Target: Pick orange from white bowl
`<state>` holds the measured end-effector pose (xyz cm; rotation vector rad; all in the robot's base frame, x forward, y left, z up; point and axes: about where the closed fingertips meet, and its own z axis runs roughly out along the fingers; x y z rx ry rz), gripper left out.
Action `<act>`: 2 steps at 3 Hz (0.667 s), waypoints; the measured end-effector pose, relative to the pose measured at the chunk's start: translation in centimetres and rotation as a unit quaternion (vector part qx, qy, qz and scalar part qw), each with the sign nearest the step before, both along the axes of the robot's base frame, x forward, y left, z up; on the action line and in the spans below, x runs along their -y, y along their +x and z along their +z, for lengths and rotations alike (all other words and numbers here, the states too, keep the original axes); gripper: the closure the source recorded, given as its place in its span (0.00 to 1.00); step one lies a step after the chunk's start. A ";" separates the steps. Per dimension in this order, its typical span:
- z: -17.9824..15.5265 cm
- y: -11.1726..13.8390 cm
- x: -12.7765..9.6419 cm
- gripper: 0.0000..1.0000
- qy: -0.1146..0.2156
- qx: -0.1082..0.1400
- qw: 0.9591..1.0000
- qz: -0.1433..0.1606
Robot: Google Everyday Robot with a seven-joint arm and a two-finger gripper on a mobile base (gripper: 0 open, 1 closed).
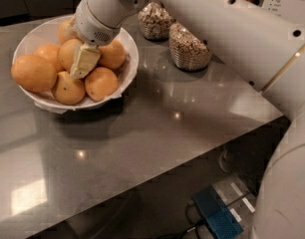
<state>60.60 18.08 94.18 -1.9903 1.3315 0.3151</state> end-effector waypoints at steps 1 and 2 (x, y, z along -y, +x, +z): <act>-1.1 0.0 -0.6 0.32 -0.007 -0.008 1.000 0.001; -2.2 0.1 -0.2 0.32 -0.015 -0.015 1.000 -0.009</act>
Offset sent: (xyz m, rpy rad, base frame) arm 0.0045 -0.0057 -0.0324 -0.0459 0.0448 -0.0453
